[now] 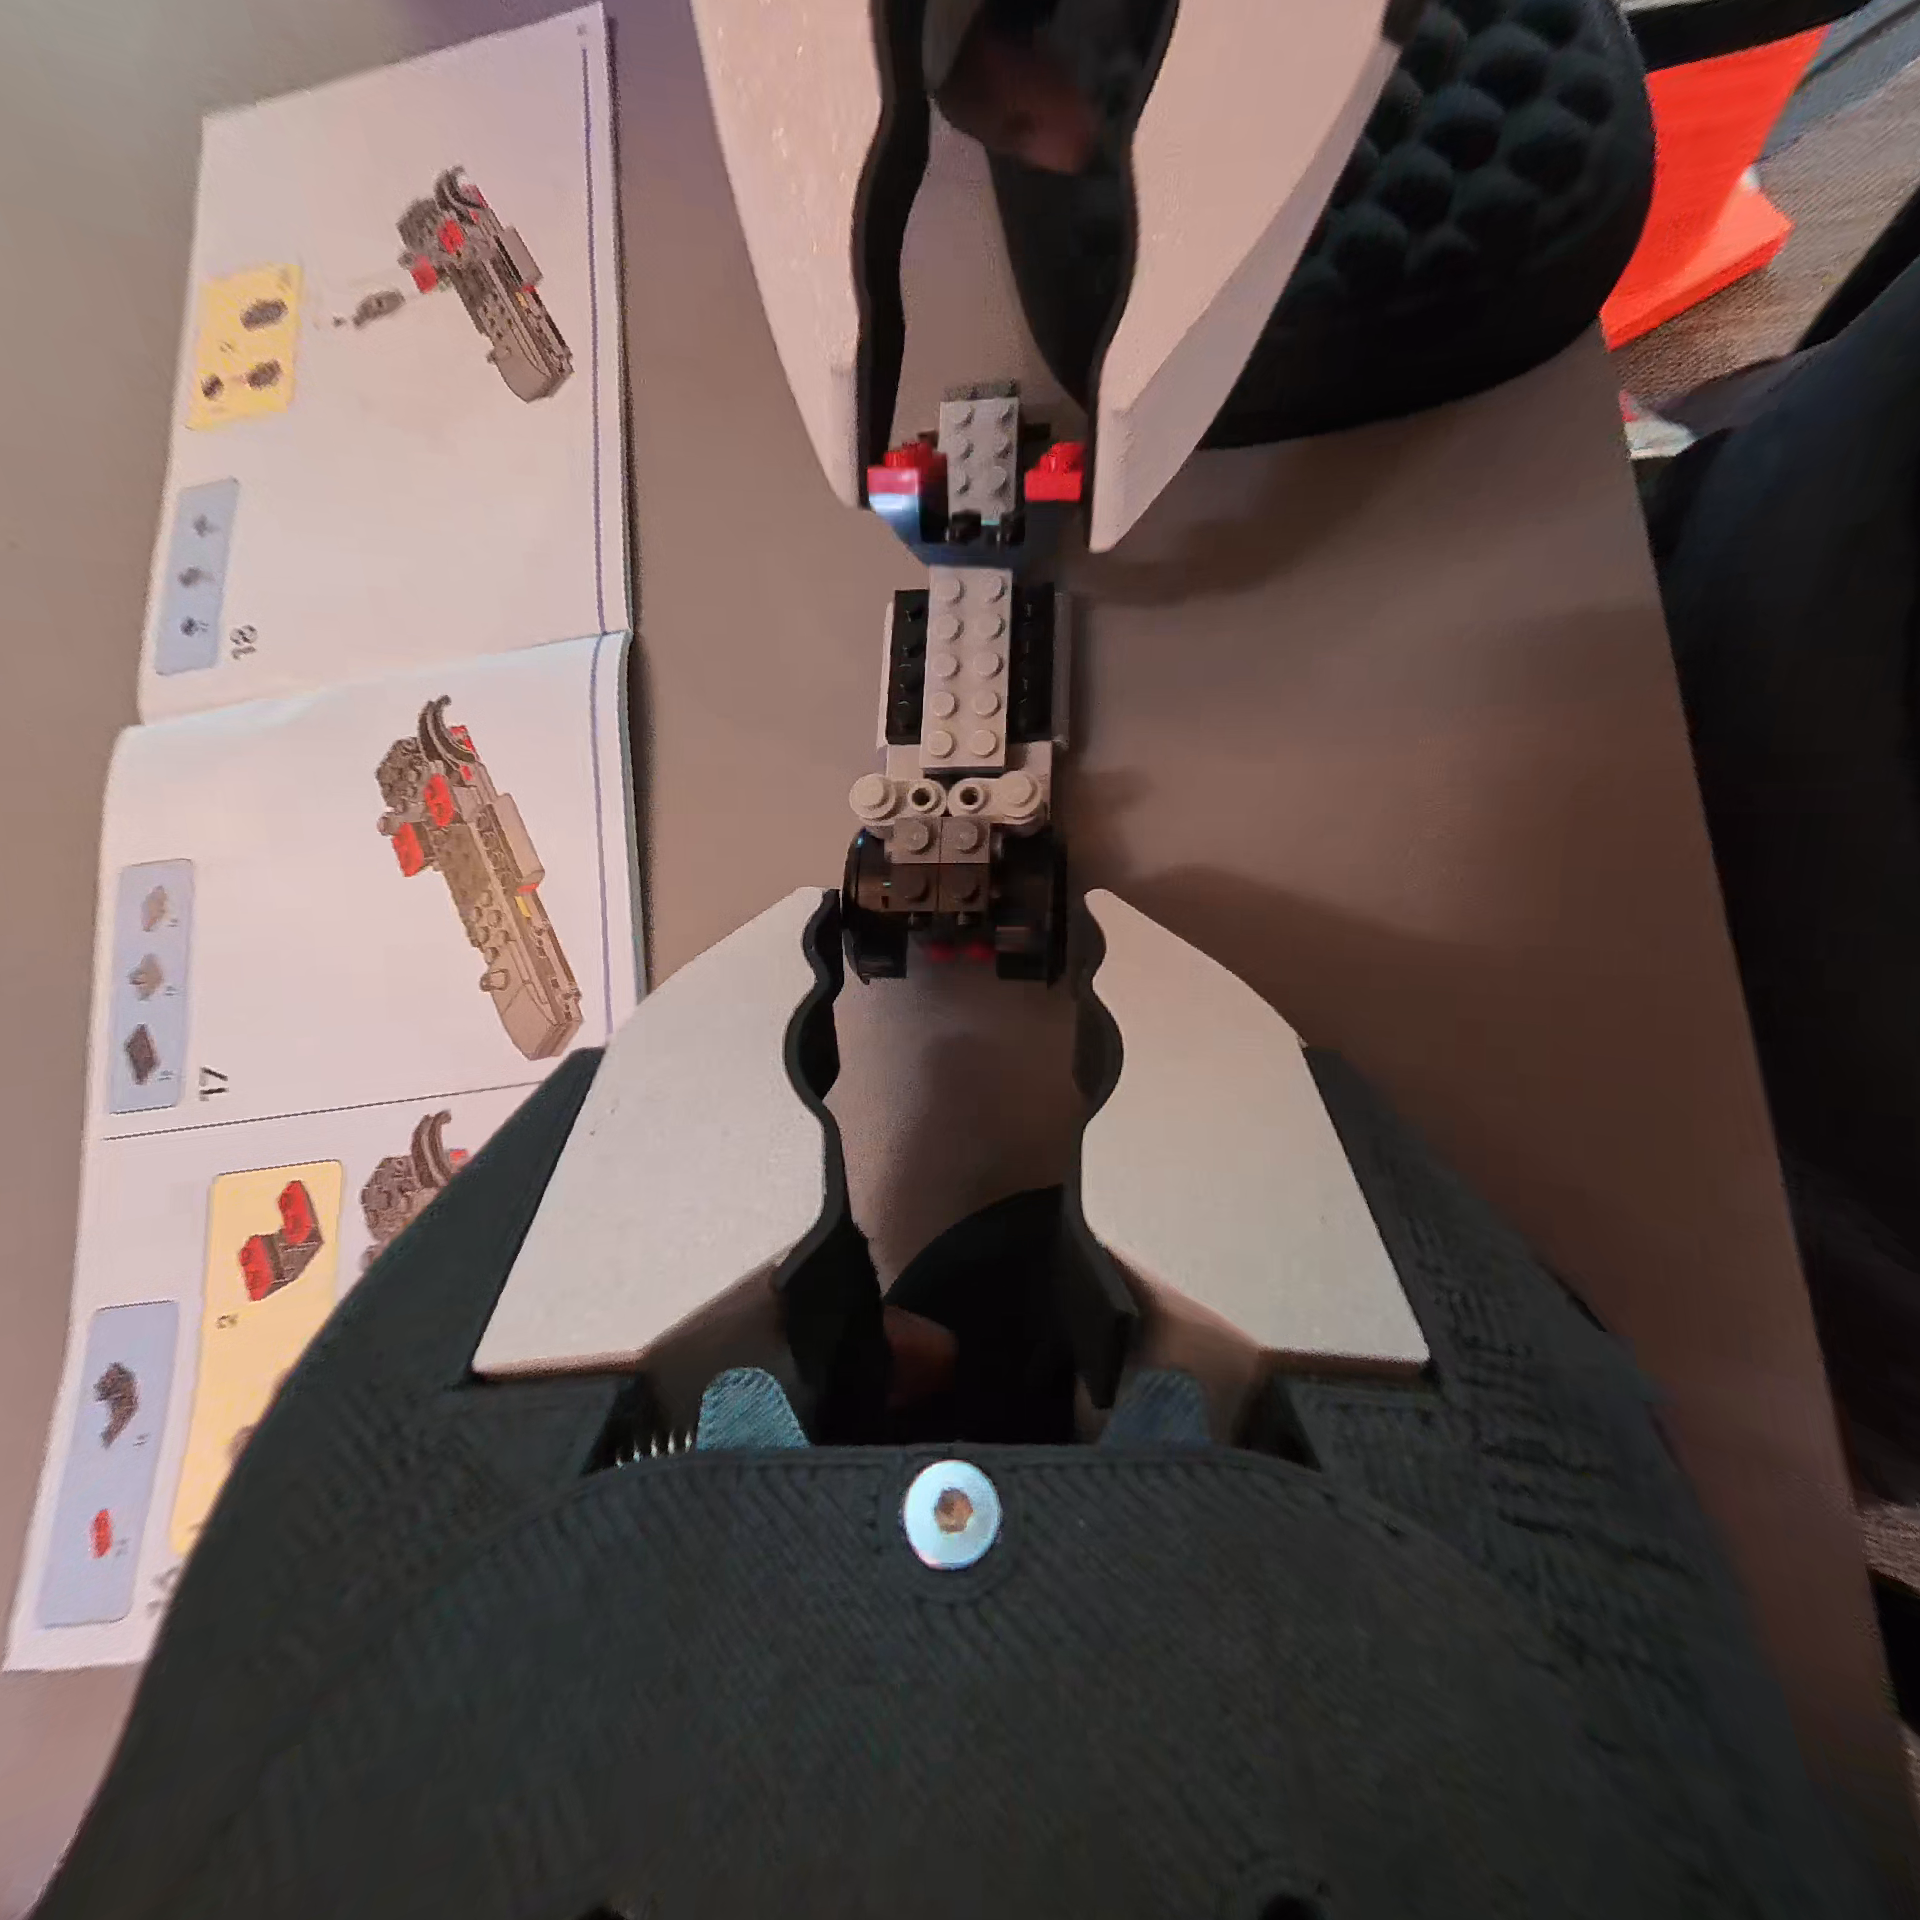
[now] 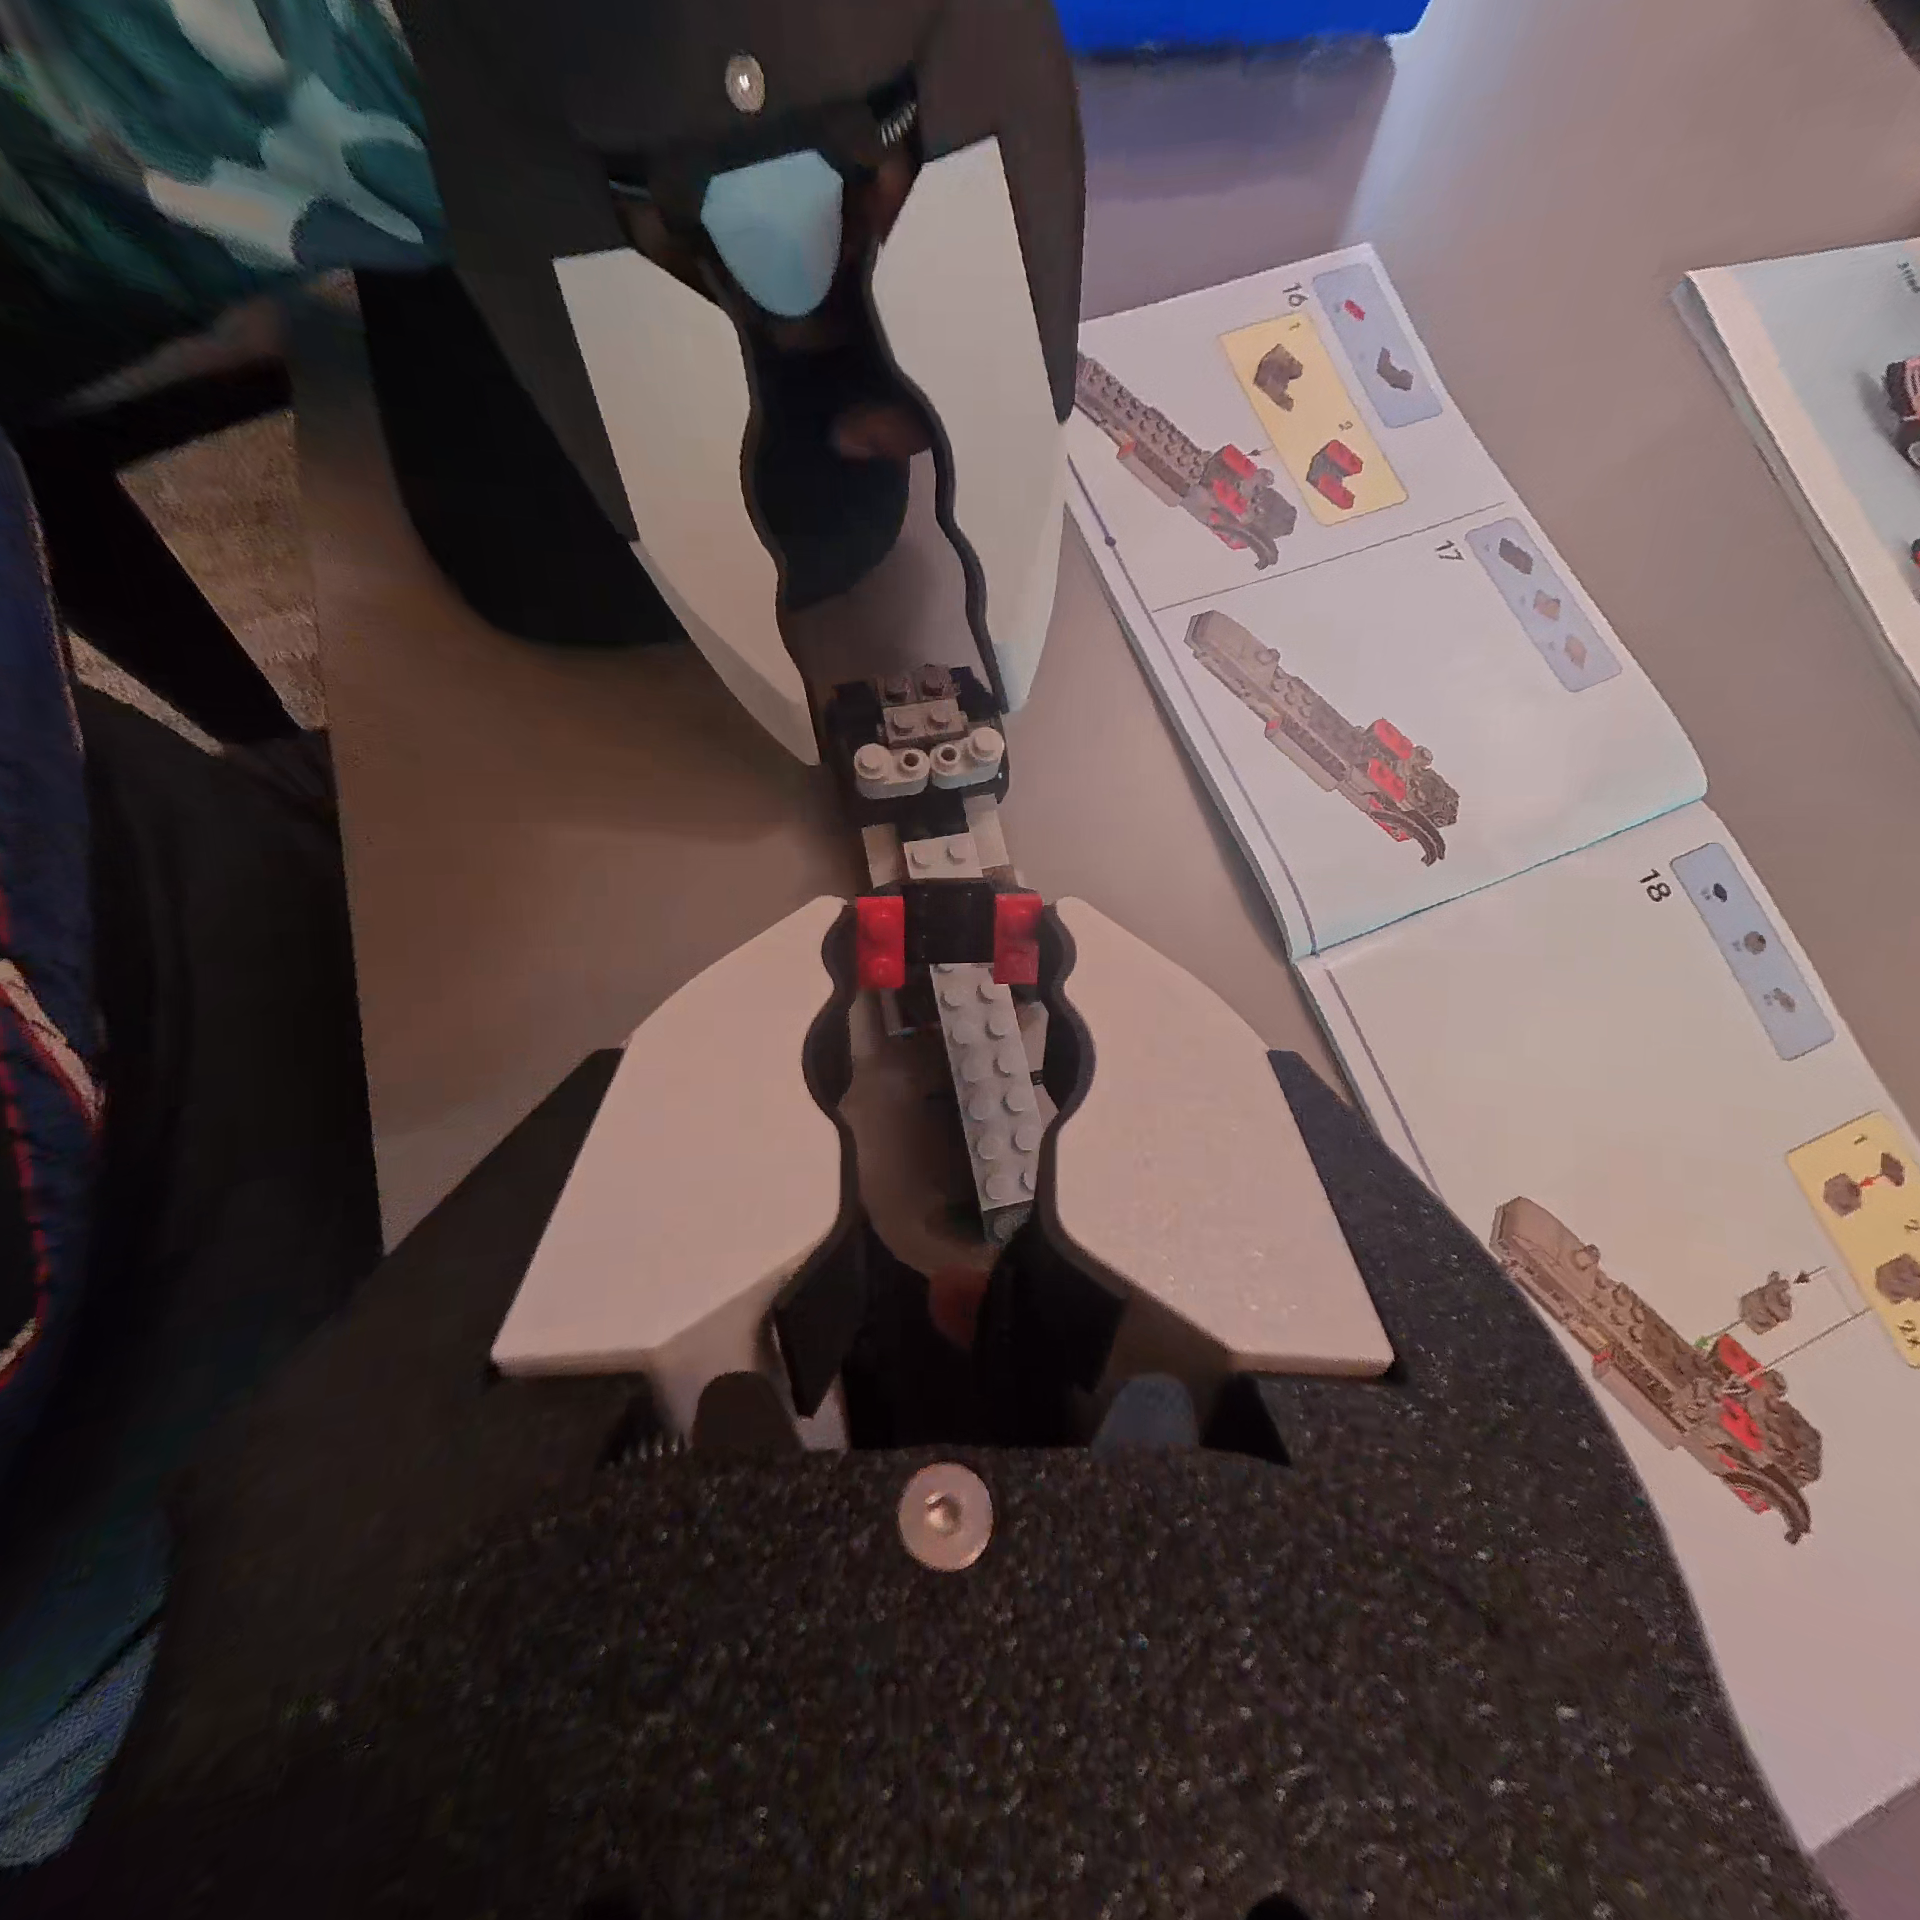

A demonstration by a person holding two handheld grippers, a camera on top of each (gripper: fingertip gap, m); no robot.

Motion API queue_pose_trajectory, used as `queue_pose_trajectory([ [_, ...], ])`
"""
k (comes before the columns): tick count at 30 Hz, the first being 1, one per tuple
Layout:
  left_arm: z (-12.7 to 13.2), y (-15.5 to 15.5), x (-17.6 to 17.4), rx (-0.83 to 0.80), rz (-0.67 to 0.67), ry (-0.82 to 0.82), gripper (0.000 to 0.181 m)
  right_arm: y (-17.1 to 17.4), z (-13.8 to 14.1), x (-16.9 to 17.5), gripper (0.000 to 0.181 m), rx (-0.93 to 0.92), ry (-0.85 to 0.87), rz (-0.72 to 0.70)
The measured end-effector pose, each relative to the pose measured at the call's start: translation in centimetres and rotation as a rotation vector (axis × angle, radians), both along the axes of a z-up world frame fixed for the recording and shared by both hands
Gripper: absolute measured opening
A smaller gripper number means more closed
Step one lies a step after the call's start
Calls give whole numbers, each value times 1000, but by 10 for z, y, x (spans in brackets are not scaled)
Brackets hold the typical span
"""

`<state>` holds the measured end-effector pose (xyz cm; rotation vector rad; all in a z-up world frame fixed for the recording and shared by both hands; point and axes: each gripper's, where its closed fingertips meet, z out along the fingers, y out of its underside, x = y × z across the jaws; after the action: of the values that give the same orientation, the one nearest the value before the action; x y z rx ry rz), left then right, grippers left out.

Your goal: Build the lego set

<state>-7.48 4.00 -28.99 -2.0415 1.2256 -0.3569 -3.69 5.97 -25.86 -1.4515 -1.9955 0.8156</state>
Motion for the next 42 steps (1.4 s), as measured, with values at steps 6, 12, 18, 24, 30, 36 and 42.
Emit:
queue_pose_trajectory([
  [6,-2,-1,0,121,-15,75,43,-6,-5,-5,33,61,-64,49],
  [12,-7,-2,0,75,-12,70,46,-1,-11,-7,33,125,-137,45],
  [18,-6,-1,-1,72,-5,47,45,-5,-16,-8,33,137,-197,74],
  [24,6,0,-1,101,7,-52,43,-3,-17,-10,33,177,-215,85],
  [30,8,0,-1,92,9,-81,43,-2,-18,-10,33,180,-233,87],
  [36,9,0,-1,96,10,-91,43,-3,-18,-9,33,198,-253,94],
  [42,9,0,-1,94,10,-92,43,-2,-16,-9,33,213,-258,92],
])
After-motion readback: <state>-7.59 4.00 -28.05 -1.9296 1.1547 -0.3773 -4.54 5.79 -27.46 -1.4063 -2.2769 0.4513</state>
